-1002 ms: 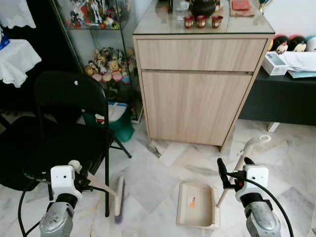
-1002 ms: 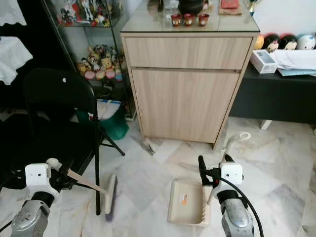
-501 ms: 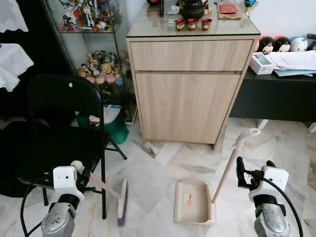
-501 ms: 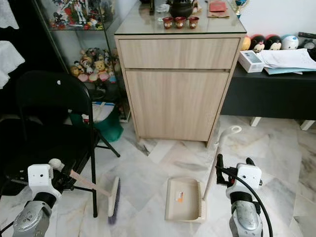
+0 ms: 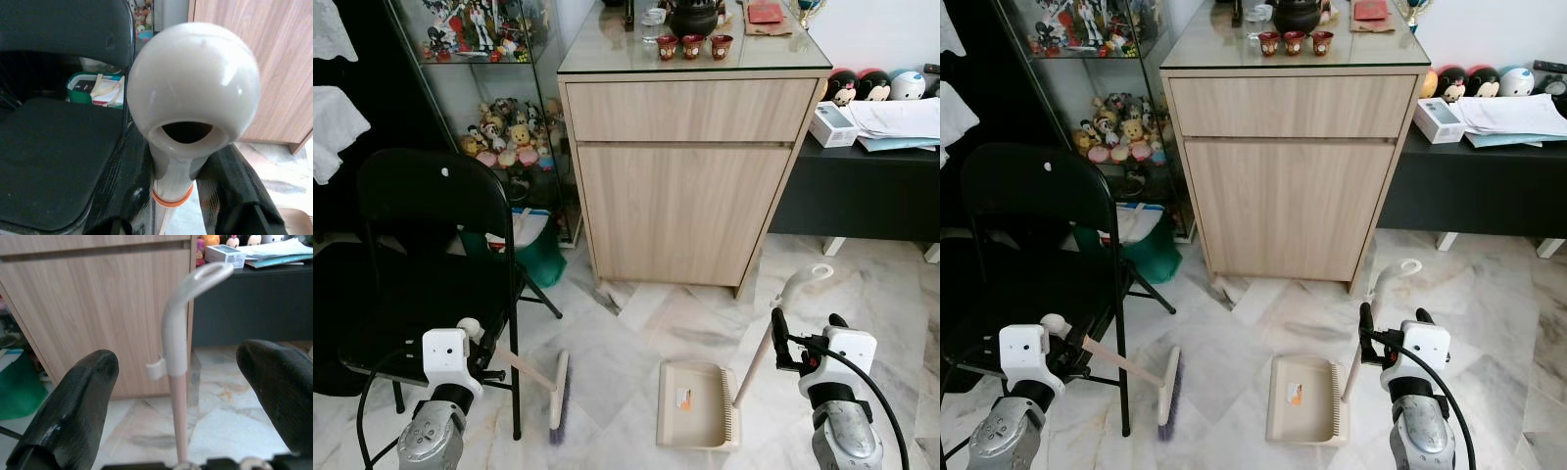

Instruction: Sweep floor

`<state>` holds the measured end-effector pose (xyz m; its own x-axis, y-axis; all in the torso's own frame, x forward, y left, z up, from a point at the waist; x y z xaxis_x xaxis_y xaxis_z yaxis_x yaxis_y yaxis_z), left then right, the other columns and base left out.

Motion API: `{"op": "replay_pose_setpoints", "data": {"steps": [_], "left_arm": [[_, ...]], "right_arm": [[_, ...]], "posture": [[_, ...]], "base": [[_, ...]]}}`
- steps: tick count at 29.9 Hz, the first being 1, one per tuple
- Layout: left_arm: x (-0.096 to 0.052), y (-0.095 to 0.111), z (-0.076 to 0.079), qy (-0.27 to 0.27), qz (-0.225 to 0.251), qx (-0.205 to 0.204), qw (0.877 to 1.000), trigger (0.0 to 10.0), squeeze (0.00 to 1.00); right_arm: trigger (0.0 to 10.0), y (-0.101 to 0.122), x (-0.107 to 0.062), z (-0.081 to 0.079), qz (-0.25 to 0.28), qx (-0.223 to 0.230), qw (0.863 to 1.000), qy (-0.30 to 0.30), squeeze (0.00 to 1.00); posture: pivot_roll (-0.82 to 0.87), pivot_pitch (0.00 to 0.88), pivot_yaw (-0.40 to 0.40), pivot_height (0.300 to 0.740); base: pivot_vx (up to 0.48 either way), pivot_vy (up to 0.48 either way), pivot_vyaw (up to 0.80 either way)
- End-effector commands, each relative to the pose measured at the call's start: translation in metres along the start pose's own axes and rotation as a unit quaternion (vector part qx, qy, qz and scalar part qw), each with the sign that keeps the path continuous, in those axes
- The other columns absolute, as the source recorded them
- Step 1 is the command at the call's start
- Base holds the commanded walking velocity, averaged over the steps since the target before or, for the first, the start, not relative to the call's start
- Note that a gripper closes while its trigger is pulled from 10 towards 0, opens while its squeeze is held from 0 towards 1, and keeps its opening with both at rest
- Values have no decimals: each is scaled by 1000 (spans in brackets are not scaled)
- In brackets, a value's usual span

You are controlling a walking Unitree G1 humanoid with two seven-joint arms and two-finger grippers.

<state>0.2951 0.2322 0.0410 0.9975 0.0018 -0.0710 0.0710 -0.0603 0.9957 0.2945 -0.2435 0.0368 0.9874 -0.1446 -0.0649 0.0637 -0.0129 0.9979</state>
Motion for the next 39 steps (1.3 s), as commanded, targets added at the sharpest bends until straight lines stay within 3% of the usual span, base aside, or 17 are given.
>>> {"op": "replay_pose_setpoints", "data": {"steps": [1,21,39], "left_arm": [[1,4,-3,-1,5,10,1000,10000,0],[2,5,-5,6,8,8,1000,10000,0],[2,5,-5,4,5,8,1000,10000,0]], "right_arm": [[10000,1,0,-3,2,2,1000,6,0],[10000,0,0,-4,-3,2,1000,15,0],[10000,-9,1,-11,-26,3,999,31,0]], "posture": [[-76,42,81,740],[-73,63,78,740],[-75,66,84,740]], "base": [[240,0,0],[291,0,0],[0,0,0]]}}
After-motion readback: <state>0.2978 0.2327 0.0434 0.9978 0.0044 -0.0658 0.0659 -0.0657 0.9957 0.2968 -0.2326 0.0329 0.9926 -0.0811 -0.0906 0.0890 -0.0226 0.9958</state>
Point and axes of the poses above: a point about 5 cm out from each wrist's last joint towards the gripper, its own x axis pointing out of the wrist towards the gripper, its own y axis along the axis of the wrist's last joint, z = x × y, the point moved 5 cm from there along x, pointing out of the wrist towards the gripper, and after that the axes turned 4 degrees about x, right-handed, at the moved point
